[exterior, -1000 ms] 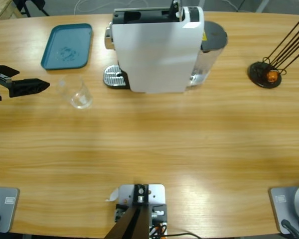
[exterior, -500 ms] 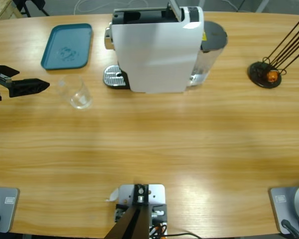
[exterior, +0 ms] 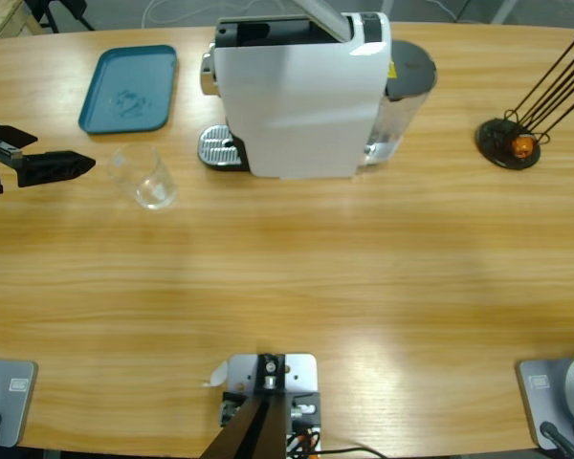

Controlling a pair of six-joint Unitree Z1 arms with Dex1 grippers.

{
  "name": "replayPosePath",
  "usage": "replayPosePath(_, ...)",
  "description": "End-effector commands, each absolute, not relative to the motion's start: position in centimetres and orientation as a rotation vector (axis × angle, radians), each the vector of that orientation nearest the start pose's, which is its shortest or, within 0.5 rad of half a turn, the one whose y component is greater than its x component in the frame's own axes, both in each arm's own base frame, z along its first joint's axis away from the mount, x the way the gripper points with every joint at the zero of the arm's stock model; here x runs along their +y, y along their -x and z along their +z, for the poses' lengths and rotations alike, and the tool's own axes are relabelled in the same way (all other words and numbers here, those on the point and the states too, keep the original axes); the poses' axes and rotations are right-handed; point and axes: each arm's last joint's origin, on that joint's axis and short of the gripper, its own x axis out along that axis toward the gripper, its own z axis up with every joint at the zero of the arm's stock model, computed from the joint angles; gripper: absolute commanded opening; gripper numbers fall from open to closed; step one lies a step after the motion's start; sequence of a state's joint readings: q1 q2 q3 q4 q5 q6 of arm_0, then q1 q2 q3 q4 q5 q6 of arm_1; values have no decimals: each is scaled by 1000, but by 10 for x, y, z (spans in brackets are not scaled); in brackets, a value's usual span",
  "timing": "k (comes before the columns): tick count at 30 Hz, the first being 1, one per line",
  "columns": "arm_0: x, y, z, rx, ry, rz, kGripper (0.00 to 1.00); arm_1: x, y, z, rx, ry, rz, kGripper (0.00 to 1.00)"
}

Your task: Pour coffee

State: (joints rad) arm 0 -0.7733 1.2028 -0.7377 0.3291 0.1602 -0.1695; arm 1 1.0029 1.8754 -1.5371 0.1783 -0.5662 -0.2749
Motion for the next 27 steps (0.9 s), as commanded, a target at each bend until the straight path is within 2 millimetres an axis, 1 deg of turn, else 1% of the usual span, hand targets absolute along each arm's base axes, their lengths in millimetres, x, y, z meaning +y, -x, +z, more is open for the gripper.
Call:
replayPosePath(1,-122,-133,282,824,-231,-528,1000,386,-249,279,446,735,586,0)
replayPosePath(6,-123,-133,282,826,-231,-529,1000,383,-247,267,464,735,588,0)
replayPosePath(16,-124,-134,280,835,-234,-530,1000,370,-240,236,505,716,585,0)
replayPosePath(27,-125,-135,279,843,-236,-535,1000,362,-234,215,522,697,584,0)
